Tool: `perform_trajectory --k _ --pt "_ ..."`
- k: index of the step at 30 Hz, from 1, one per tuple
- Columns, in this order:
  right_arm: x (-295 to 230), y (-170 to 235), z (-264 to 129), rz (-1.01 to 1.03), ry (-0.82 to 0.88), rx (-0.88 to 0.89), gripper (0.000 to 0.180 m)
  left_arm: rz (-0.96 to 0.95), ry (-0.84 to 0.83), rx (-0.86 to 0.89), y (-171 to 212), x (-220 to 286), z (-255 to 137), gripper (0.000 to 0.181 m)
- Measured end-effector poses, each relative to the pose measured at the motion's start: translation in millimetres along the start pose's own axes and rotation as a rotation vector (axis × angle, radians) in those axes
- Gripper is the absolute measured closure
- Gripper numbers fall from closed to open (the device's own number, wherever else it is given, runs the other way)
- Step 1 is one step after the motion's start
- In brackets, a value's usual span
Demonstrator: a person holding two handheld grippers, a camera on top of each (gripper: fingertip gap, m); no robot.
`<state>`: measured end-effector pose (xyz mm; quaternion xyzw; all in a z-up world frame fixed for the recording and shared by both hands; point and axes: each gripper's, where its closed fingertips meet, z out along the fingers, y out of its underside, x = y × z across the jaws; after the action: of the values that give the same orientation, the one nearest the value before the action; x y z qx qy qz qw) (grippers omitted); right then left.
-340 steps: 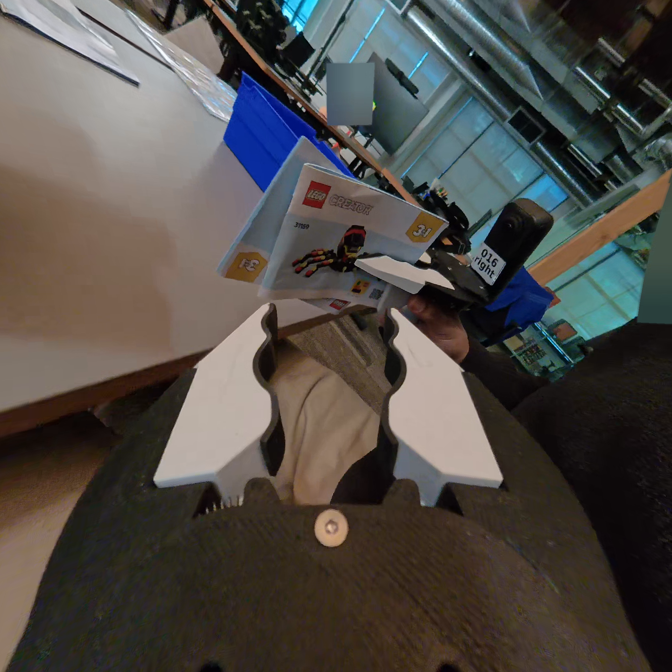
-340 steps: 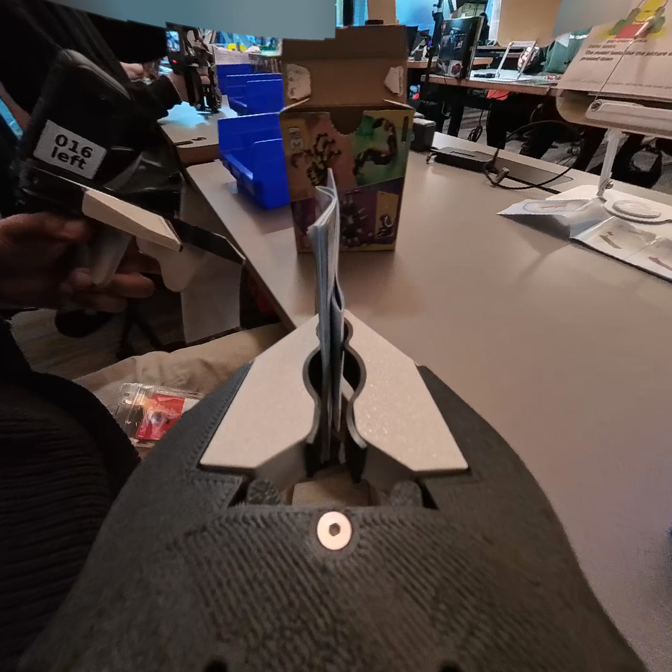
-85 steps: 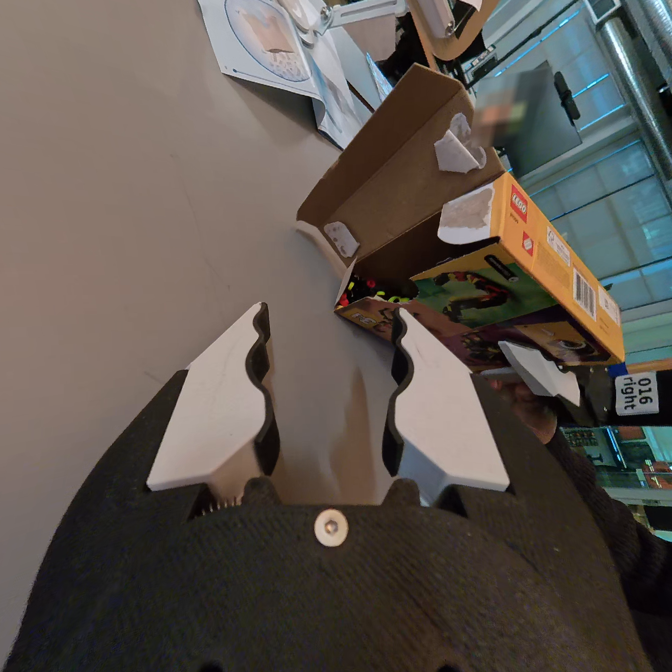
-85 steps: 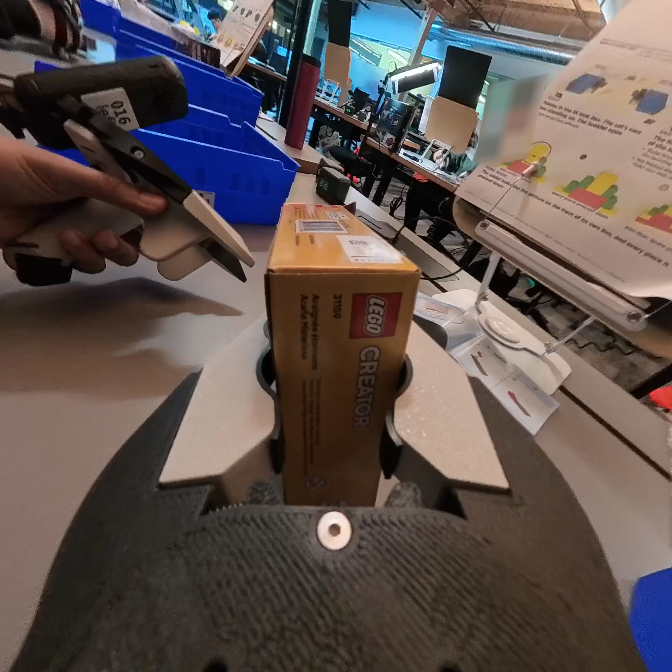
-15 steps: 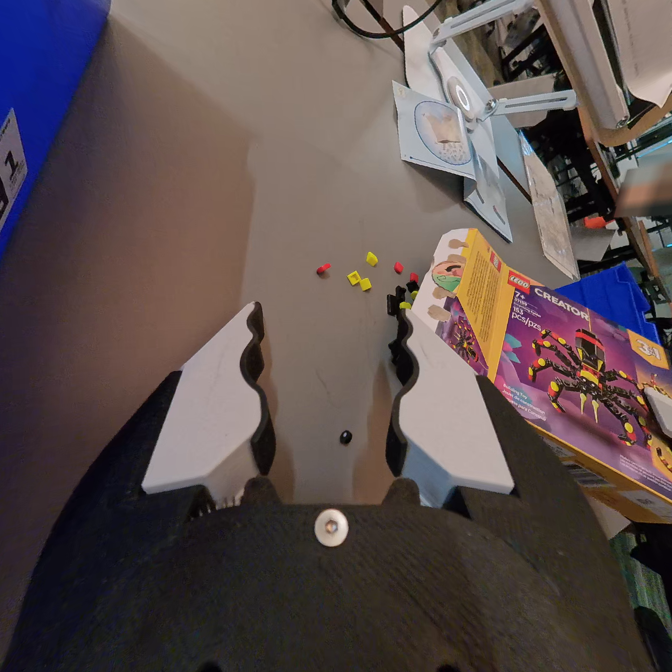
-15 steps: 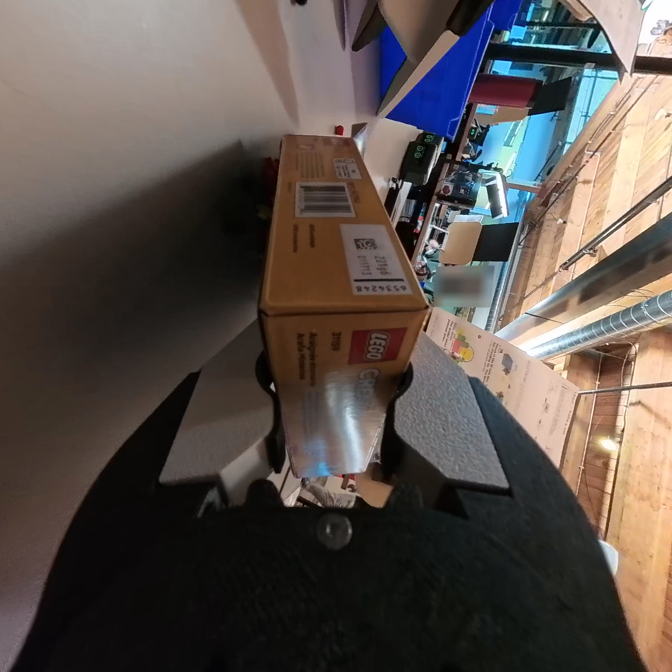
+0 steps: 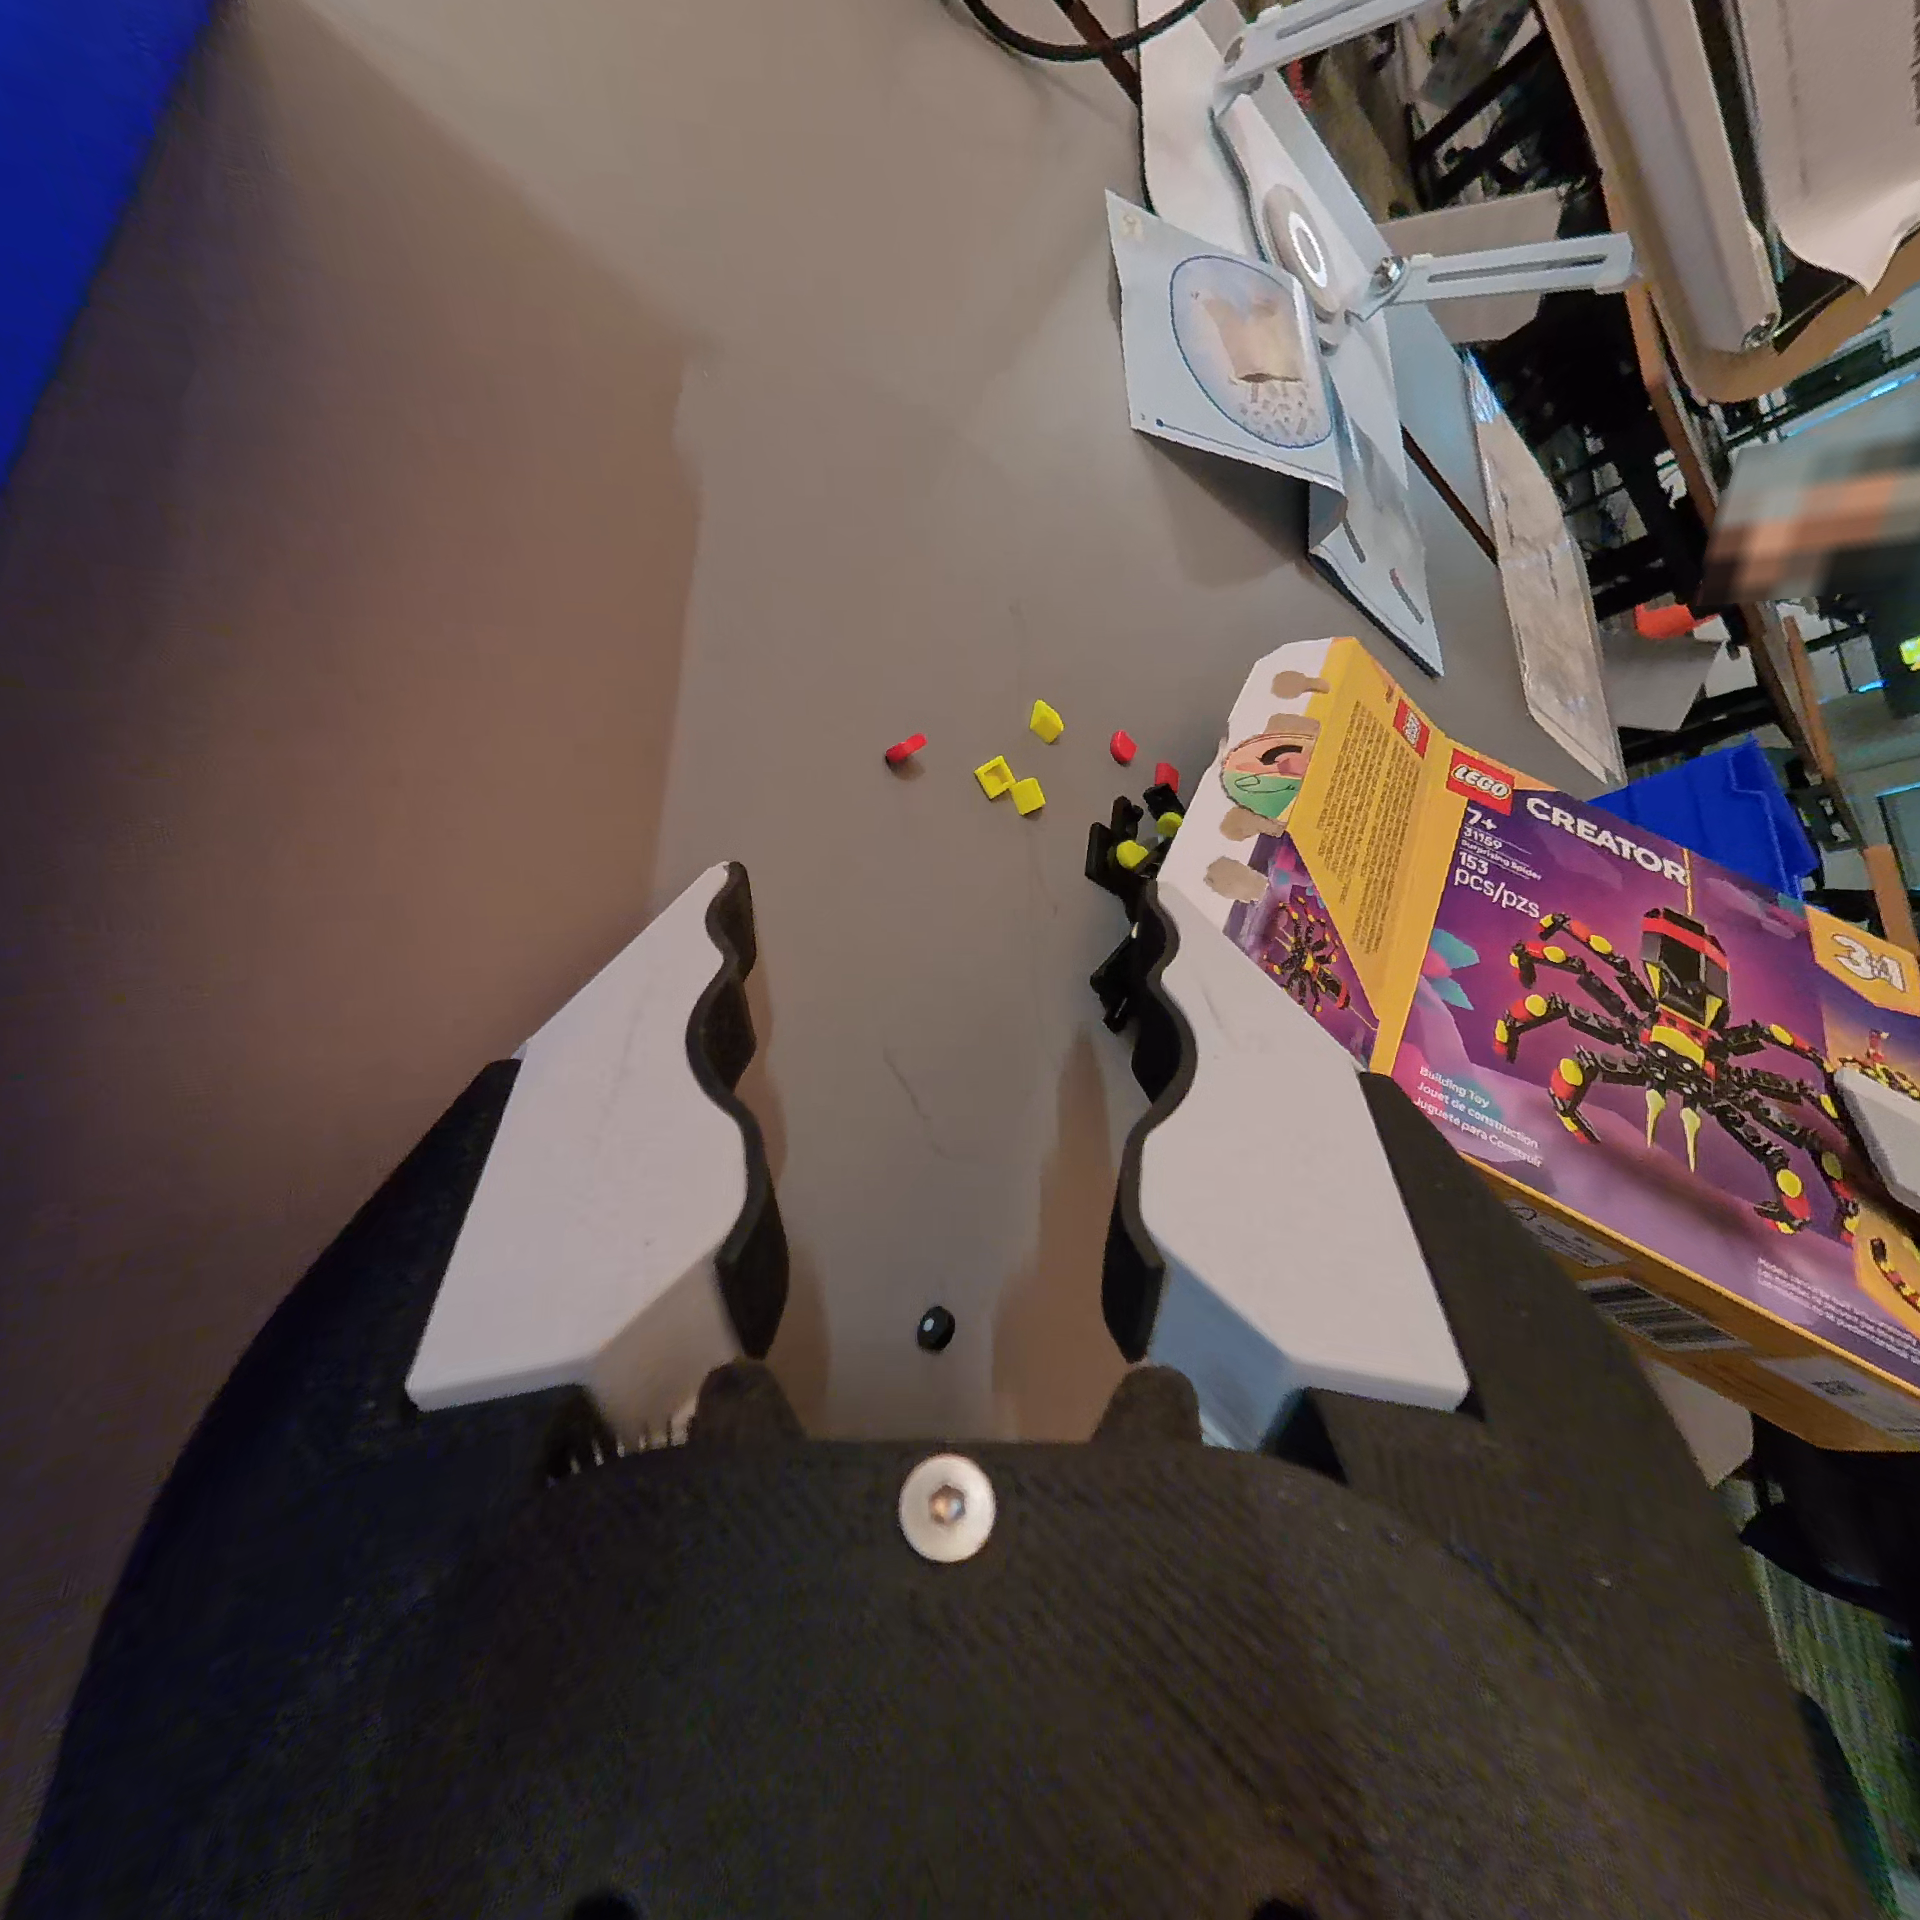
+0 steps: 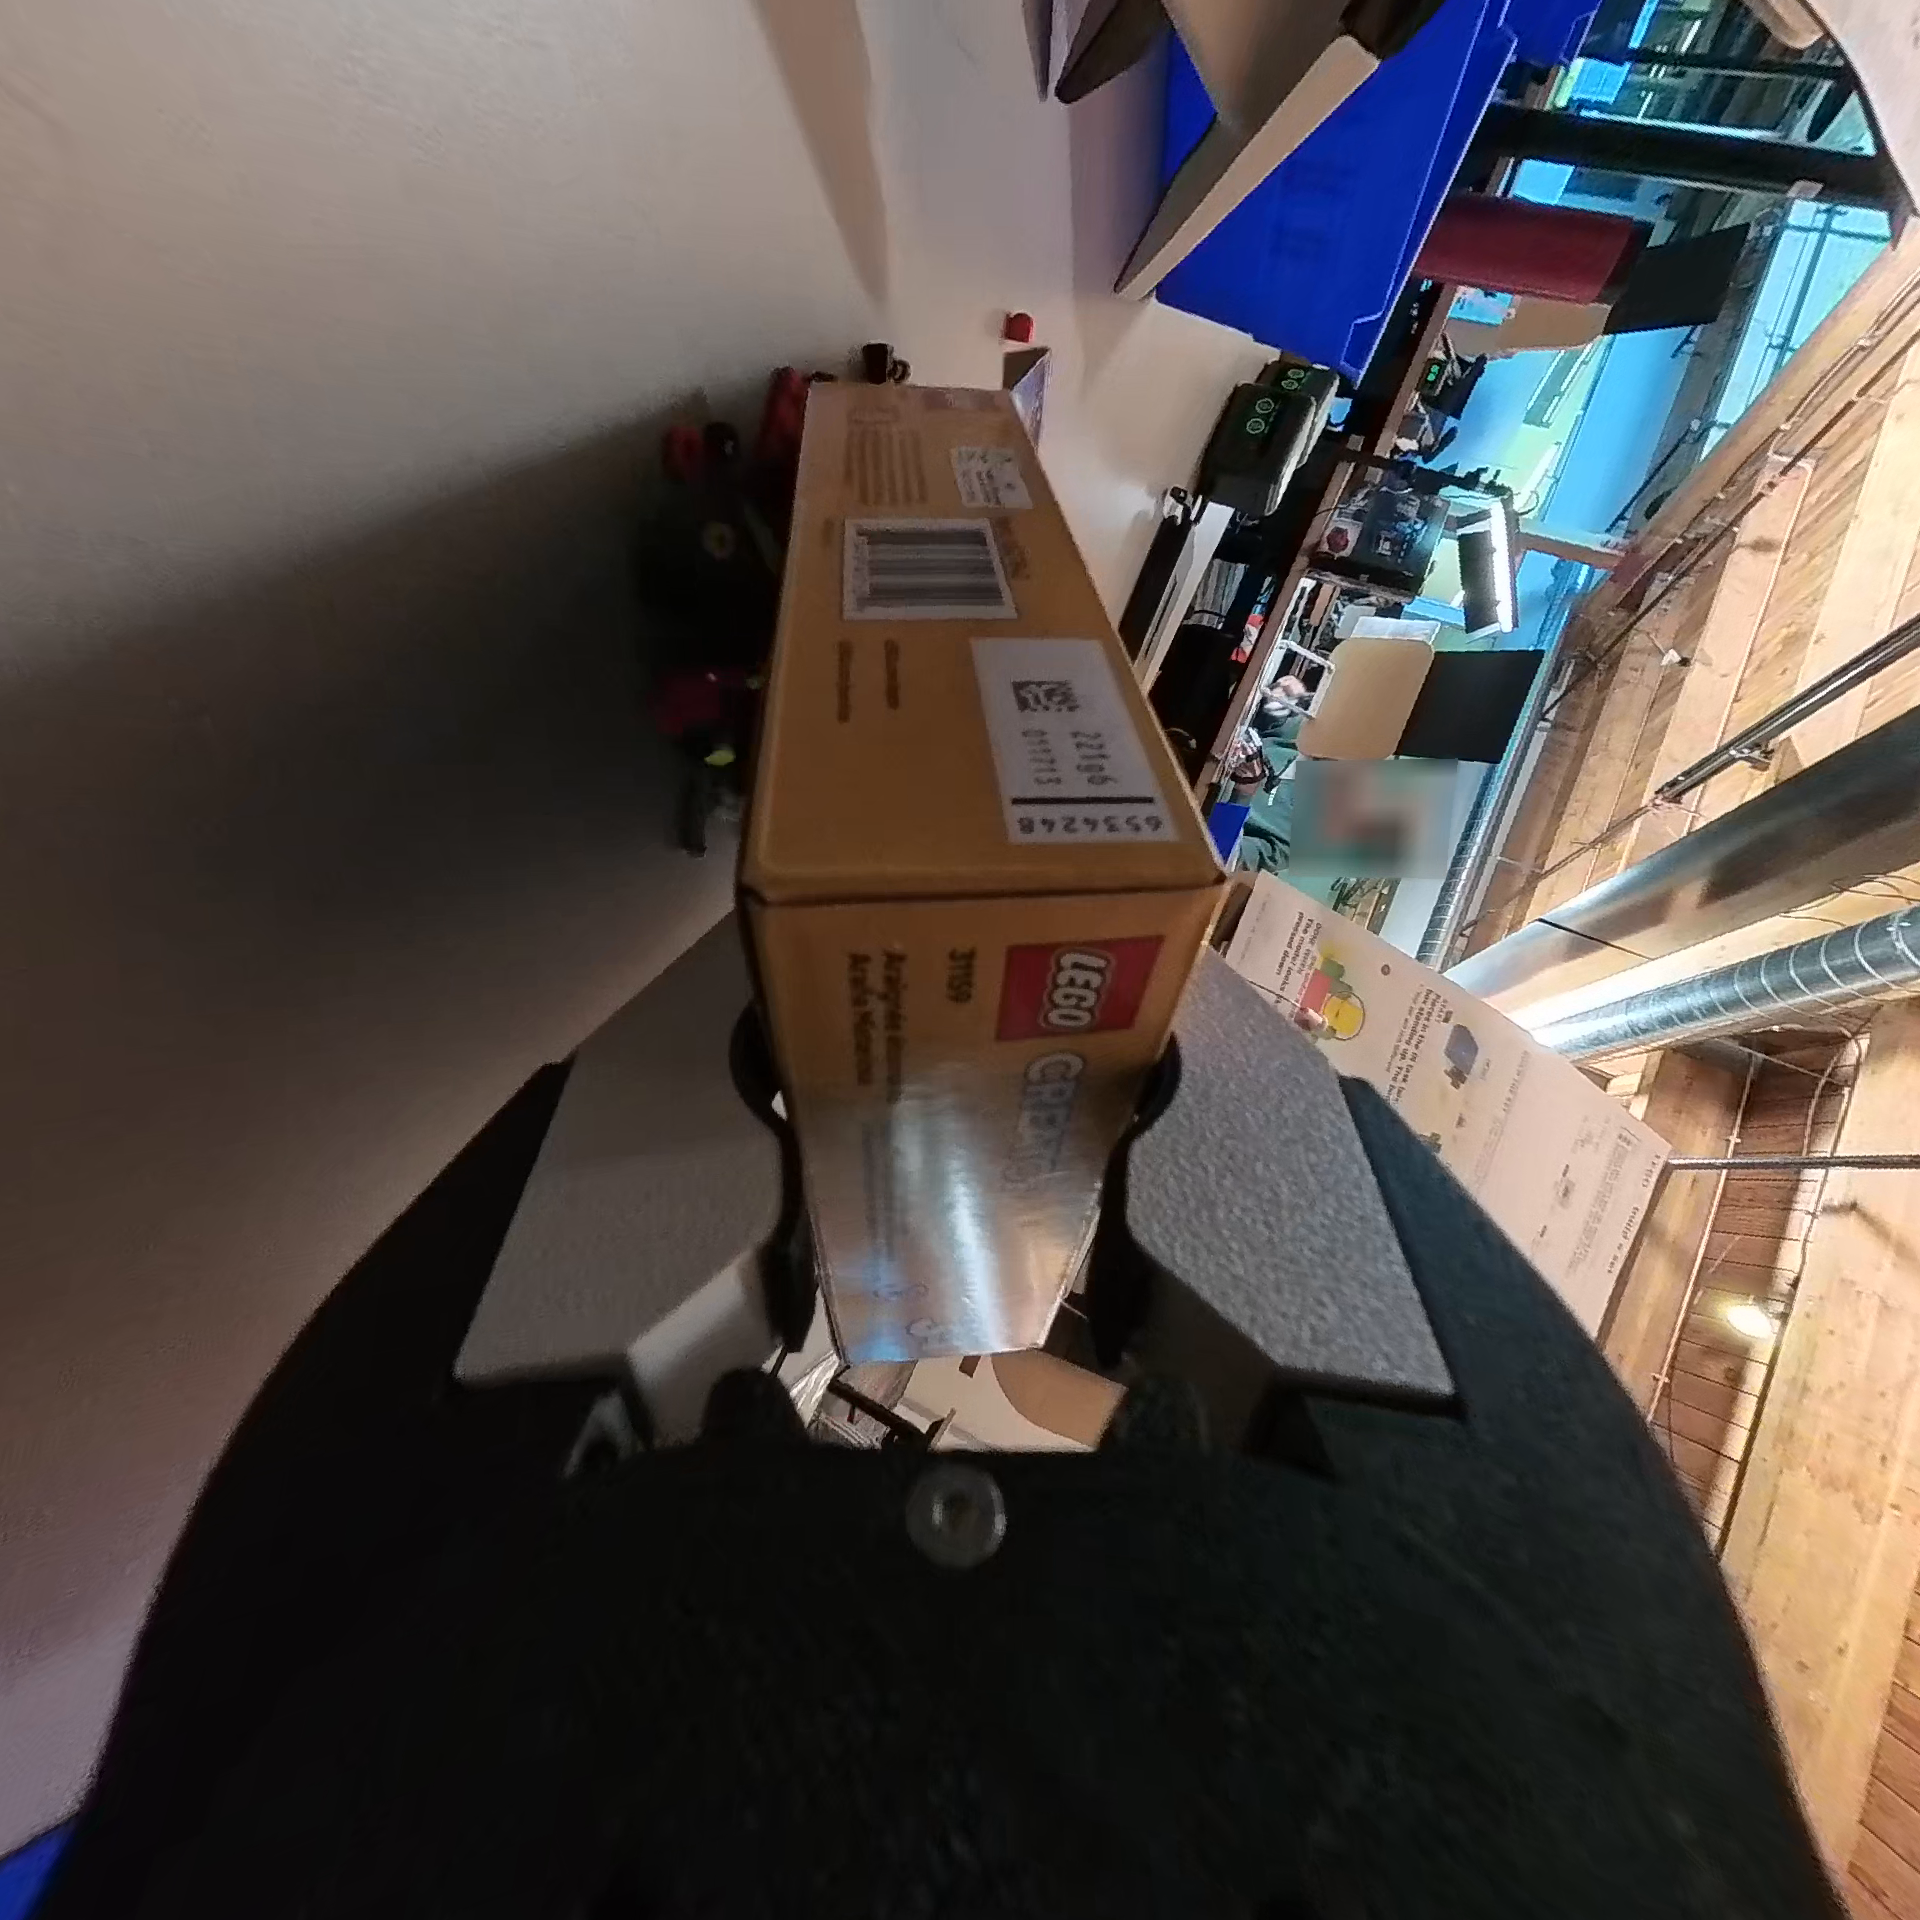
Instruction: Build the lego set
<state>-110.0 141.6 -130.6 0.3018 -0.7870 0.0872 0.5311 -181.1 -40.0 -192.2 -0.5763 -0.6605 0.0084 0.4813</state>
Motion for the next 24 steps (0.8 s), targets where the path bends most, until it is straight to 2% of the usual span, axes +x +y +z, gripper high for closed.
perform_trajectory --k 24 --pt "6.0 9.8 -13.9 -0.049 -0.05 -0.046 0.118 -0.01 0.019 0.003 -0.4 3.1 -0.1 0.109"
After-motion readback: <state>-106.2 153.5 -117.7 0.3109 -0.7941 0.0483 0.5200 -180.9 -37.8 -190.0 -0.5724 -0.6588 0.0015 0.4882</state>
